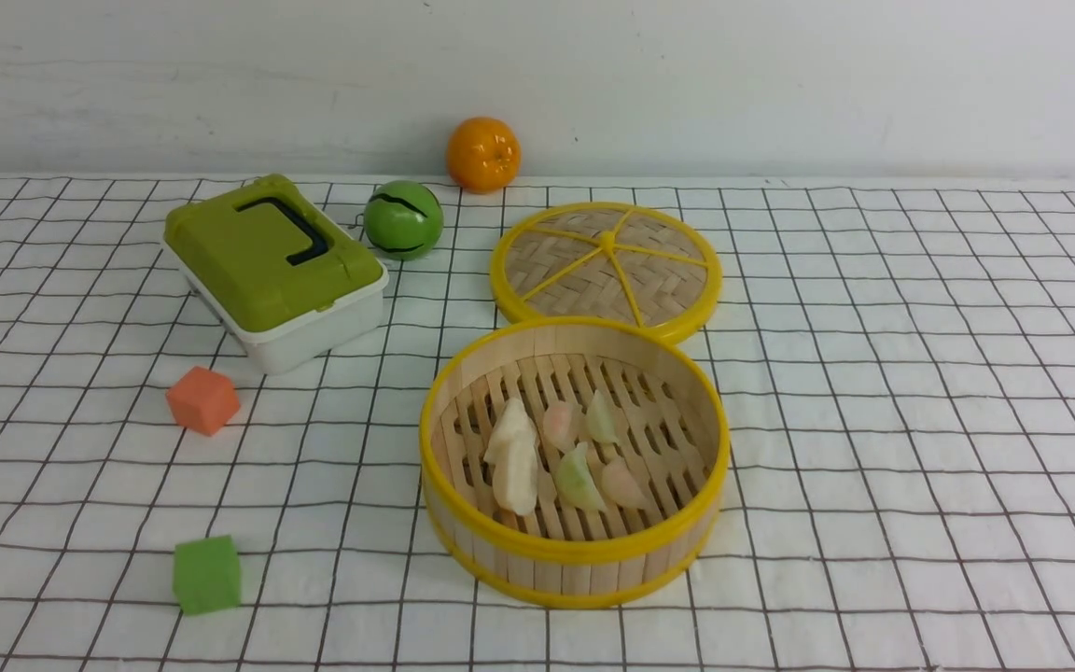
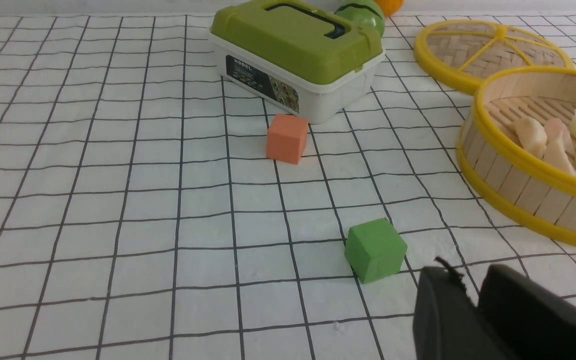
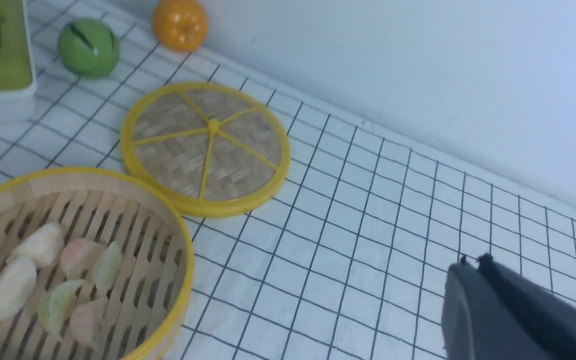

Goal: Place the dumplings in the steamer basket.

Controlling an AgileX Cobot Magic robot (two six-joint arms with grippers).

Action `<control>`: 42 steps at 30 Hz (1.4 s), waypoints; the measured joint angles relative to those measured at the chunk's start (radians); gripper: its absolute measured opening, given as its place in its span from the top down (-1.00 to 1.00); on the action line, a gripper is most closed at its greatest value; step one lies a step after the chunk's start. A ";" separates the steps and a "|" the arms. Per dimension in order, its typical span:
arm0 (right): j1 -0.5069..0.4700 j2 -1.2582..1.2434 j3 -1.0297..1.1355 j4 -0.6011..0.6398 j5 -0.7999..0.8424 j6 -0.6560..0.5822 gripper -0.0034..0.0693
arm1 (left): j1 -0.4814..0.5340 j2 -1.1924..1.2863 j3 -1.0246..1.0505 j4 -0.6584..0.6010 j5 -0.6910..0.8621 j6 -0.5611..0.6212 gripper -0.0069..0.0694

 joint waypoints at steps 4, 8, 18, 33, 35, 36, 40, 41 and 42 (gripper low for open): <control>0.000 -0.207 0.297 -0.002 -0.183 0.064 0.90 | 0.000 0.000 0.000 0.000 0.000 0.000 0.53; 0.000 -0.335 0.554 -0.002 -0.406 0.131 0.90 | 0.000 0.000 0.000 0.000 0.000 0.000 0.53; 0.000 -0.468 1.081 -0.016 -0.921 0.259 0.88 | 0.000 0.000 0.000 0.000 0.000 0.000 0.50; -0.039 -0.660 1.288 -0.031 -0.822 0.261 0.85 | 0.000 0.000 0.000 -0.001 0.000 0.000 0.46; -0.073 -0.745 1.289 -0.031 -0.786 0.261 0.85 | 0.000 0.000 0.000 -0.001 0.000 0.000 0.46; -0.108 -0.799 1.289 -0.031 -0.780 0.261 0.85 | 0.000 0.000 0.000 -0.001 0.000 0.000 0.45; -0.235 -0.959 1.289 -0.031 -0.807 0.261 0.85 | 0.000 0.000 0.000 -0.002 0.001 0.000 0.44; -0.247 -0.964 1.289 -0.031 -0.816 0.261 0.85 | 0.000 0.000 0.000 -0.002 0.001 0.000 0.44; -0.284 -0.974 1.289 -0.031 -0.851 0.261 0.85 | 0.000 0.000 0.000 -0.003 0.000 0.000 0.44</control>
